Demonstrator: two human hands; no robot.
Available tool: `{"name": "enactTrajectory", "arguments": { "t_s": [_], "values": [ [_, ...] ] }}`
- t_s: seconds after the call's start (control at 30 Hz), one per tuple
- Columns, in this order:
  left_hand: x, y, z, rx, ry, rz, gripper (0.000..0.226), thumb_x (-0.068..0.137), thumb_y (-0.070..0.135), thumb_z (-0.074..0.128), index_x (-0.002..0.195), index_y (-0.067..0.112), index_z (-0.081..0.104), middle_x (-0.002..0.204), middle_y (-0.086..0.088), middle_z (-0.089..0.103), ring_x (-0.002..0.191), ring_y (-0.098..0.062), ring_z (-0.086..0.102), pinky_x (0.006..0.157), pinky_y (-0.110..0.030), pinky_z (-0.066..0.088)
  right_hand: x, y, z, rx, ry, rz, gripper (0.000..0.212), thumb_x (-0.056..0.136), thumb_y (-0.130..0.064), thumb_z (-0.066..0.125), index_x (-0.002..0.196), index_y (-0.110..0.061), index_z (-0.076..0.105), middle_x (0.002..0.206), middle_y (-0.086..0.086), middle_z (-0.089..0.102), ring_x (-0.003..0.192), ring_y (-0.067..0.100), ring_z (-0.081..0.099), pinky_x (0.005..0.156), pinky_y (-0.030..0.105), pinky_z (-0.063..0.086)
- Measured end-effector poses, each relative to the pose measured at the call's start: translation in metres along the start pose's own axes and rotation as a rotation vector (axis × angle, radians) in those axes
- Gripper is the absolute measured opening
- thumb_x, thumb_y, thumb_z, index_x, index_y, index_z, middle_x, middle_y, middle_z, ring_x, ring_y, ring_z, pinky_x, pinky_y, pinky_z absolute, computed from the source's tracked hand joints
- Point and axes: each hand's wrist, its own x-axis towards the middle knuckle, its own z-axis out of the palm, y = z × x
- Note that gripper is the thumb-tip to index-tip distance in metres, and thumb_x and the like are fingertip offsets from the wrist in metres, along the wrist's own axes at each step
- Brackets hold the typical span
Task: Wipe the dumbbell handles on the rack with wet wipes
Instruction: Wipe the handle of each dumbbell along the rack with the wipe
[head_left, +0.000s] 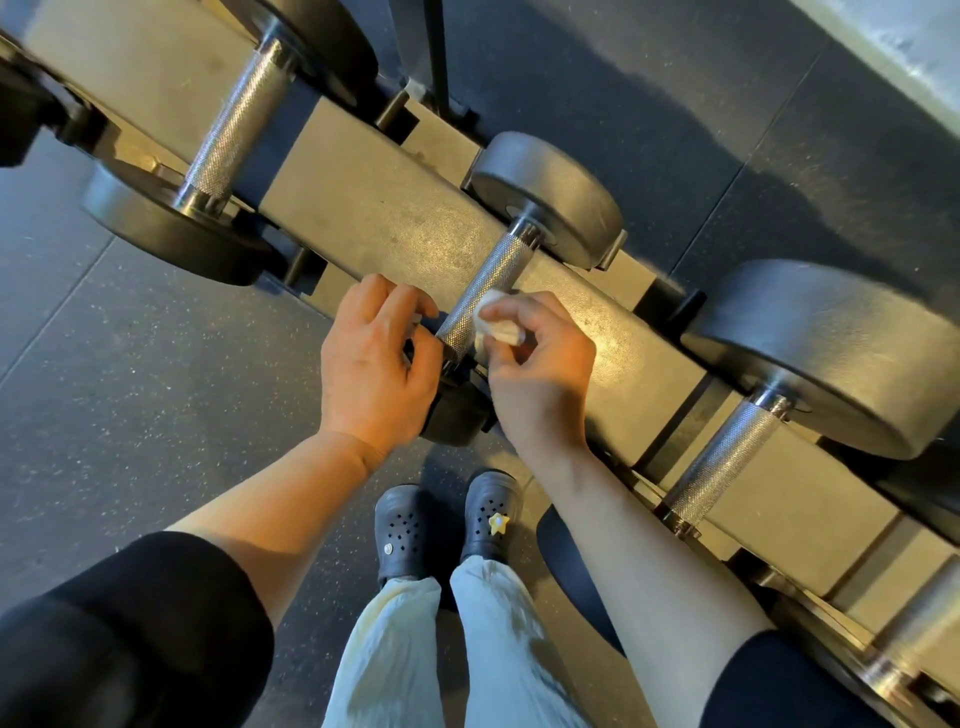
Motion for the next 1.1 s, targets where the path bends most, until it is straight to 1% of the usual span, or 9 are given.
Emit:
{"name": "enactTrajectory", "arguments": {
  "t_s": [0.13,0.23,0.33,0.47,0.57,0.77,0.9,1.0,1.1],
  "values": [
    [0.001,0.001,-0.001,0.005,-0.005,0.002,0.022,0.080,0.014,0.040,0.087,0.005,0.059,0.085,0.004,0.040,0.081,-0.009,0.035,0.069,-0.023,0.028,-0.003,0.000,0.000,-0.026,-0.081,-0.016,0.025,0.071,0.018,0.060,0.082,-0.004,0.069,0.091,0.000,0.061,0.085,0.010,0.060,0.071,0.013,0.051],
    [0.000,0.001,-0.001,0.018,-0.008,-0.015,0.023,0.080,0.016,0.040,0.087,0.006,0.059,0.085,0.004,0.039,0.080,-0.009,0.034,0.069,-0.022,0.027,-0.008,-0.001,-0.004,-0.019,-0.244,0.012,0.027,0.068,0.021,0.052,0.075,-0.001,0.066,0.088,0.004,0.059,0.084,0.015,0.058,0.070,0.017,0.051],
    [0.000,0.002,-0.001,0.031,-0.015,-0.022,0.022,0.080,0.017,0.039,0.087,0.006,0.058,0.085,0.004,0.040,0.081,-0.010,0.036,0.069,-0.023,0.028,-0.008,-0.004,-0.009,-0.031,-0.336,0.043,0.027,0.071,0.020,0.051,0.077,-0.001,0.066,0.088,0.003,0.059,0.083,0.008,0.057,0.070,0.011,0.048],
    [-0.001,0.002,-0.002,0.019,-0.008,-0.026,0.023,0.081,0.017,0.040,0.086,0.007,0.059,0.085,0.003,0.041,0.080,-0.011,0.037,0.070,-0.022,0.028,0.008,-0.016,-0.014,-0.113,0.024,-0.108,0.022,0.079,0.009,0.061,0.097,-0.002,0.069,0.100,0.006,0.064,0.086,0.003,0.058,0.072,0.006,0.046],
    [-0.001,0.001,-0.002,0.007,-0.011,-0.027,0.023,0.081,0.018,0.040,0.087,0.007,0.059,0.084,0.003,0.041,0.080,-0.008,0.035,0.069,-0.021,0.027,0.027,-0.018,-0.010,-0.226,0.208,-0.294,0.029,0.078,0.008,0.061,0.105,-0.001,0.068,0.107,0.010,0.064,0.094,0.012,0.057,0.079,0.010,0.048],
    [-0.001,-0.003,-0.005,-0.020,-0.080,0.008,0.023,0.079,0.020,0.043,0.091,0.009,0.058,0.089,-0.004,0.050,0.083,-0.015,0.043,0.069,-0.024,0.035,0.019,-0.005,0.004,-0.428,0.101,-0.328,0.034,0.077,0.001,0.053,0.105,-0.005,0.071,0.112,0.005,0.067,0.094,0.013,0.050,0.082,0.013,0.044],
    [-0.001,-0.002,-0.006,-0.069,-0.065,-0.015,0.023,0.080,0.021,0.044,0.090,0.009,0.061,0.090,-0.007,0.053,0.083,-0.018,0.047,0.067,-0.018,0.026,-0.005,-0.006,0.012,-0.430,-0.006,-0.280,0.037,0.074,0.003,0.049,0.100,-0.007,0.073,0.107,0.000,0.070,0.088,0.011,0.046,0.080,0.008,0.039],
    [0.000,-0.004,-0.005,-0.132,-0.061,-0.025,0.019,0.081,0.022,0.046,0.086,0.010,0.060,0.086,-0.006,0.054,0.079,-0.020,0.048,0.061,-0.021,0.025,-0.024,-0.011,0.020,-0.411,-0.099,-0.184,0.020,0.070,0.002,0.058,0.077,-0.008,0.074,0.084,-0.006,0.069,0.079,0.005,0.038,0.071,0.006,0.033],
    [0.001,-0.007,-0.006,-0.181,-0.106,-0.056,0.024,0.080,0.024,0.046,0.093,0.009,0.060,0.090,-0.005,0.053,0.081,-0.016,0.047,0.060,-0.018,0.027,-0.024,-0.022,0.023,-0.394,-0.107,-0.089,0.019,0.068,0.005,0.057,0.059,-0.008,0.067,0.066,-0.013,0.057,0.072,0.008,0.038,0.063,0.012,0.034]
  ]
}}
